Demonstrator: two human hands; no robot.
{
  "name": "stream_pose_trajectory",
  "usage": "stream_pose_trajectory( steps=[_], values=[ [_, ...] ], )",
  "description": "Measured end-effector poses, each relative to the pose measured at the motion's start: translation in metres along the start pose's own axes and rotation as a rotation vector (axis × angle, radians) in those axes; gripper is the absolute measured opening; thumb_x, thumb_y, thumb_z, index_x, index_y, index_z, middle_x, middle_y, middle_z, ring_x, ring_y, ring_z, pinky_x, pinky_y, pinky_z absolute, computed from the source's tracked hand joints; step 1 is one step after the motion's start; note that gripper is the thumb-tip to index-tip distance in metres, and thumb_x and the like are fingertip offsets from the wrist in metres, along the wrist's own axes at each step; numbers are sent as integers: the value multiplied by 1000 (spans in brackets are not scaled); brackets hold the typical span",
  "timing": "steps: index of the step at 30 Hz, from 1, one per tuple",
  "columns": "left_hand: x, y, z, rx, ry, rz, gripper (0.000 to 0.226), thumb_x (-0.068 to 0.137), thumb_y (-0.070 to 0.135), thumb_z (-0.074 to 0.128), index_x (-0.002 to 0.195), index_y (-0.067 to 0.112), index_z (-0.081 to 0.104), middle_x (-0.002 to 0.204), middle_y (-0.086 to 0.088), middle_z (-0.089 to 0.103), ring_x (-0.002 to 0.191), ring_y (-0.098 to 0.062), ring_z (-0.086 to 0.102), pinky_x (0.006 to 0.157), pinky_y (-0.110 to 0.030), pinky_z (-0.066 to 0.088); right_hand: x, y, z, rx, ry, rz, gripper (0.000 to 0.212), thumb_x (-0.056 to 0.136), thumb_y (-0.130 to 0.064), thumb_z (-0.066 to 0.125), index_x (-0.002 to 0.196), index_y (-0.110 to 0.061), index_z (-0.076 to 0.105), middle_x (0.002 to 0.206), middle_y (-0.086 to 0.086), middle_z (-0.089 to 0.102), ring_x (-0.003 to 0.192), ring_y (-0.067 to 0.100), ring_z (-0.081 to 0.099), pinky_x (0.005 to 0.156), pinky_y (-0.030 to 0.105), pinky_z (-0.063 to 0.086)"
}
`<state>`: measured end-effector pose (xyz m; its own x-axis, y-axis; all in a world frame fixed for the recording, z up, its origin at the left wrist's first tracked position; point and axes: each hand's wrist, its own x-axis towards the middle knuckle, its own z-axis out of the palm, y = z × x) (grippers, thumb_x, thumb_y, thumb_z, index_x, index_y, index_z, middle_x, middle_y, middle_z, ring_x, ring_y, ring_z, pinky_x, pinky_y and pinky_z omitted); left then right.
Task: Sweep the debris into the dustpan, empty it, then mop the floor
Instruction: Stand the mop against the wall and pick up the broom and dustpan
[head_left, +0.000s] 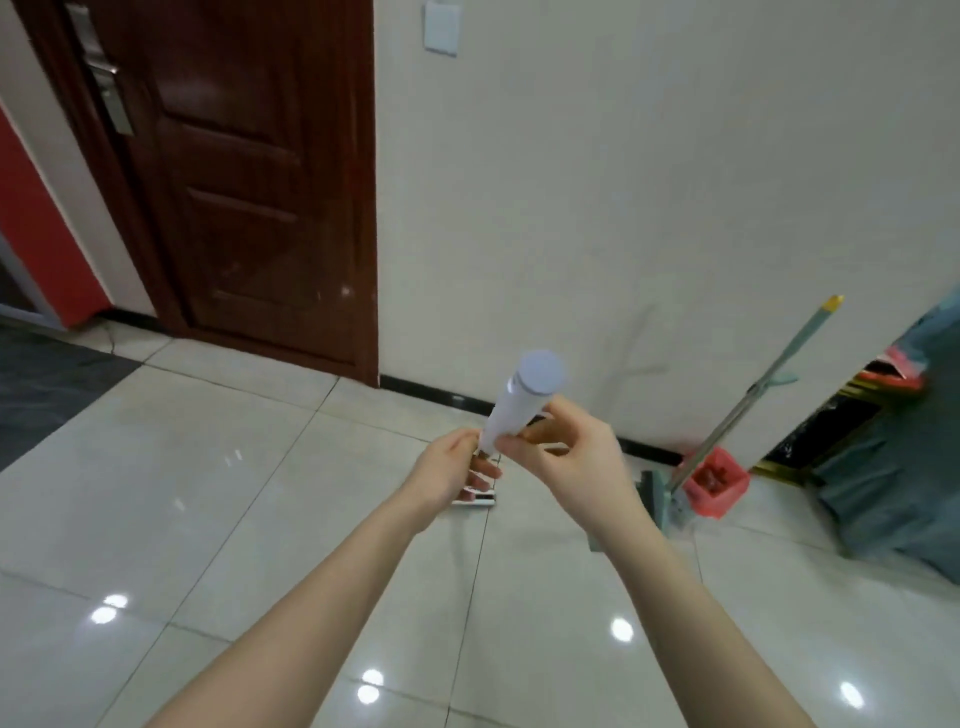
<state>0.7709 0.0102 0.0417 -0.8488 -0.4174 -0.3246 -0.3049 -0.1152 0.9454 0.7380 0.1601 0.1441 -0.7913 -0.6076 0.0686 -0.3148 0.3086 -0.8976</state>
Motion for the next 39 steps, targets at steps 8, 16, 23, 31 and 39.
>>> stream_pose_trajectory(
  steps=[8, 16, 23, 31, 39],
  values=[
    [123, 69, -27, 231, 34, 326, 18, 88, 31, 66, 106, 30, 69, 101, -4, 56, 73, -12, 60, 57, -14, 47, 158, -15, -7, -44, 159, -141, 13, 91, -22, 70, 102, -24, 65, 104, 2, 65, 93, 3, 64, 73, 6, 47],
    [264, 137, -24, 179, -9, 469, 8, 96, 31, 54, 100, 31, 60, 92, 4, 66, 90, -8, 62, 80, -23, 49, 334, -12, -27, 54, 300, -202, 16, 78, -48, 64, 87, -39, 54, 87, 1, 69, 85, 24, 70, 79, 48, 58],
    [400, 189, -29, 123, 88, 467, 10, 97, 31, 53, 101, 33, 62, 96, 0, 72, 96, -12, 67, 93, -39, 52, 495, -1, -48, 45, 142, -222, 25, 95, -14, 63, 115, -18, 49, 89, 1, 63, 82, 23, 66, 76, 40, 57],
    [534, 239, -33, 126, 73, 425, 19, 94, 42, 51, 103, 31, 64, 94, -2, 70, 93, -19, 67, 92, -49, 52, 647, 23, -62, 41, 163, -185, 21, 97, -16, 61, 110, -21, 46, 83, -5, 59, 75, 17, 60, 64, 17, 47],
    [664, 277, -41, 61, 33, 345, 15, 98, 29, 51, 97, 26, 66, 86, -7, 71, 90, -28, 67, 77, -33, 51, 783, 40, -67, -56, 278, -88, 21, 97, -19, 61, 114, -13, 50, 85, 1, 59, 80, 25, 60, 67, 29, 47]
  ],
)
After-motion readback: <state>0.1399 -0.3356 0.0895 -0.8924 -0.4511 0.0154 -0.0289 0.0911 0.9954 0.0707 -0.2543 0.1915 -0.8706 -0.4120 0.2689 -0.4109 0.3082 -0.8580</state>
